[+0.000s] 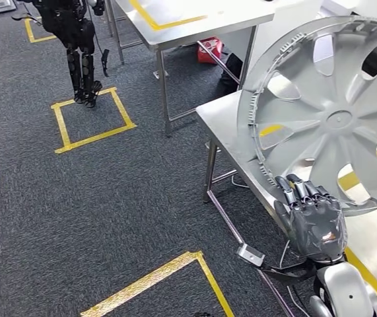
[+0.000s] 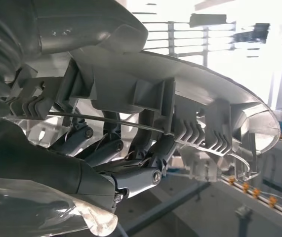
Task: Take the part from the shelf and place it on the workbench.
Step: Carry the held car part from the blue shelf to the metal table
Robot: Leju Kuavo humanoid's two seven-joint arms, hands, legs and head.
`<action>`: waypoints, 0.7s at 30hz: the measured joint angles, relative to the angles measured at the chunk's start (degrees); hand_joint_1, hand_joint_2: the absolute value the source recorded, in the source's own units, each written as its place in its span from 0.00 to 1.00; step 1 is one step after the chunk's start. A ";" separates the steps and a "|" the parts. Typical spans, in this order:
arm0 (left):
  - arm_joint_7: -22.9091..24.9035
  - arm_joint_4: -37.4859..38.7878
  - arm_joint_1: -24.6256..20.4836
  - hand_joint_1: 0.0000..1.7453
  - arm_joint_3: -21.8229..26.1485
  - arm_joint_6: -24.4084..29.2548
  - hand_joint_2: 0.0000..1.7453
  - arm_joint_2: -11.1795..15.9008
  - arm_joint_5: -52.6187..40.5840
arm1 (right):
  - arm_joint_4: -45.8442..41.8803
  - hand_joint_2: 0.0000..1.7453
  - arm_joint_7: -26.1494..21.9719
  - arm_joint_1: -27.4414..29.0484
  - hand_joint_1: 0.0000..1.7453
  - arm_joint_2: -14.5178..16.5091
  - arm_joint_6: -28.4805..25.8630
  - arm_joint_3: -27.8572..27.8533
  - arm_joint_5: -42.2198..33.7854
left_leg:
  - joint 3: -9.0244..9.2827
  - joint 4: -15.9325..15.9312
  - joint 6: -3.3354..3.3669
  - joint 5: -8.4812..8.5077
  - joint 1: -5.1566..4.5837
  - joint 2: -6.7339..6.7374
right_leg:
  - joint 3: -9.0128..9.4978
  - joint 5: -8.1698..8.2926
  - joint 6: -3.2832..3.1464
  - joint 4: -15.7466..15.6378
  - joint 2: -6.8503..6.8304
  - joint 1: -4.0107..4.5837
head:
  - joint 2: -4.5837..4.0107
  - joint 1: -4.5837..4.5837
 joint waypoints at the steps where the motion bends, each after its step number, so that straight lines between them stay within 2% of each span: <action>1: 0.00 0.00 0.01 0.00 0.04 0.02 1.00 0.00 0.00 | 0.03 1.00 0.22 0.00 1.00 -0.14 0.05 0.19 -0.02 | 0.16 0.00 -0.10 -0.14 0.00 0.53 | 1.69 1.94 0.02 -3.37 -0.56 -0.07 | 0.00 0.01; 3: 0.00 0.00 0.07 0.00 0.11 0.06 1.00 0.05 0.00 | 0.07 1.00 0.47 -0.19 1.00 -0.36 0.13 0.66 -0.03 | 0.50 0.10 -0.52 -0.54 -0.28 1.44 | 5.68 4.38 -0.20 -10.85 -3.19 0.20 | 0.00 0.08; 4: 0.00 0.00 0.13 0.00 0.13 0.08 1.00 0.10 0.00 | 0.08 1.00 0.55 -0.36 1.00 -0.44 0.16 0.92 -0.01 | 0.61 0.17 -0.75 -0.72 -0.52 1.92 | 6.96 4.77 -0.53 -13.15 -4.17 0.37 | 0.00 0.07; 5: 0.00 0.00 0.18 0.00 0.15 0.09 1.00 0.15 0.00 | 0.10 1.00 0.65 -0.54 1.00 -0.50 0.18 1.16 0.01 | 0.70 0.21 -0.95 -0.86 -0.75 2.43 | 7.47 4.60 -0.90 -14.07 -4.65 0.57 | 0.01 0.02; 7: 0.00 -0.01 0.22 0.00 0.20 0.09 1.00 0.26 0.00 | 0.13 1.00 0.90 -0.74 1.00 -0.63 0.22 1.54 0.00 | 0.83 0.22 -1.32 -1.18 -0.92 3.59 | 7.49 4.69 -1.74 -14.23 -3.44 0.59 | 0.01 -0.12; 8: 0.01 -0.01 0.20 0.00 0.23 0.08 1.00 0.31 0.00 | 0.13 1.00 0.98 -0.76 1.00 -0.69 0.25 1.67 -0.02 | 0.82 0.59 -1.60 -1.66 -0.83 3.41 | 7.50 4.76 -2.05 -14.29 -2.82 0.52 | 0.01 -0.21; 9: 0.01 -0.01 0.19 0.00 0.25 0.07 1.00 0.34 0.00 | 0.14 1.00 1.02 -0.83 1.00 -0.75 0.27 1.79 -0.04 | 0.42 1.84 -1.90 -2.63 -0.70 2.62 | 7.54 4.84 -2.40 -14.37 -2.22 0.41 | 0.01 -0.33; 10: 0.00 -0.01 0.16 0.00 0.28 0.05 1.00 0.34 0.01 | 0.14 1.00 1.06 -0.93 1.00 -0.78 0.30 1.91 -0.04 | -0.57 4.34 -2.16 -4.16 -0.56 1.45 | 7.59 4.93 -2.69 -14.44 -1.65 0.32 | 0.01 -0.50; 11: -0.02 -0.01 0.09 0.00 0.32 0.03 1.00 0.34 0.03 | 0.15 1.00 1.11 -1.03 1.00 -0.81 0.32 2.02 -0.04 | -2.07 8.00 -2.32 -6.04 -0.43 0.06 | 7.58 4.95 -2.89 -14.45 -1.08 0.33 | 0.01 -0.68; 12: -0.04 -0.01 -0.07 0.00 0.38 0.00 1.00 0.34 0.04 | 0.16 1.00 1.19 -1.12 1.00 -0.83 0.34 2.14 -0.04 | -3.96 12.24 -2.36 -7.91 -0.39 -0.72 | 7.57 4.98 -3.04 -14.44 -0.46 0.40 | 0.01 -0.80; 13: -0.05 -0.02 -0.29 0.00 0.45 -0.02 1.00 0.34 0.06 | 0.17 1.00 1.26 -1.17 1.00 -0.84 0.35 2.27 -0.04 | -5.57 15.79 -2.33 -9.16 -0.40 -1.05 | 7.57 5.01 -3.12 -14.44 0.19 0.50 | 0.00 -0.85; 14: -0.07 -0.02 -0.48 0.00 0.51 -0.03 1.00 0.35 0.06 | 0.19 1.00 1.31 -1.18 1.00 -0.85 0.37 2.39 -0.04 | -6.43 17.65 -2.20 -9.35 -0.42 -1.18 | 7.59 5.04 -3.18 -14.43 0.90 0.63 | 0.00 -0.86; 15: -0.06 -0.02 -0.59 0.00 0.56 -0.04 1.00 0.34 0.05 | 0.23 1.00 1.35 -1.18 1.00 -0.85 0.38 2.50 -0.04 | -6.33 17.36 -1.98 -8.39 -0.44 -1.30 | 7.63 5.07 -3.22 -14.43 1.64 0.75 | 0.00 -0.85; 16: -0.04 -0.02 -0.55 0.00 0.59 -0.06 1.00 0.33 0.03 | 0.26 1.00 1.37 -1.18 1.00 -0.85 0.38 2.61 -0.04 | -5.23 14.77 -1.68 -6.41 -0.45 -1.62 | 7.66 5.12 -3.24 -14.42 2.42 0.84 | 0.00 -0.85; 18: -0.01 -0.01 -0.22 0.00 0.62 -0.11 1.00 0.33 -0.05 | 0.32 1.00 1.66 -1.23 1.00 -0.86 0.39 2.78 -0.03 | -2.02 6.92 -1.01 -2.09 -0.41 -4.12 | 7.54 5.29 -3.11 -14.32 3.86 0.93 | 0.00 -0.83; 19: 0.01 0.00 -0.08 0.00 0.65 -0.14 1.00 0.31 -0.13 | 0.33 1.00 1.96 -1.28 1.00 -0.91 0.38 2.87 -0.02 | -0.76 3.65 -0.79 -1.00 -0.37 -5.42 | 7.28 5.43 -2.91 -14.22 4.49 0.89 | 0.00 -0.83; 20: 0.01 0.00 0.01 0.00 0.66 -0.15 1.00 0.25 -0.27 | 0.34 1.00 2.35 -1.30 1.00 -1.02 0.35 2.95 -0.01 | -0.13 1.79 -0.67 -0.65 -0.38 -6.41 | 6.93 5.62 -2.63 -14.14 5.03 0.80 | 0.01 -0.80; 21: 0.00 0.00 0.03 0.00 0.69 -0.15 1.00 0.17 -0.45 | 0.34 1.00 2.71 -1.18 1.00 -1.20 0.30 3.00 -0.01 | 0.05 1.11 -0.58 -0.85 -0.42 -6.60 | 6.61 5.84 -2.27 -14.12 5.58 0.69 | 0.01 -0.81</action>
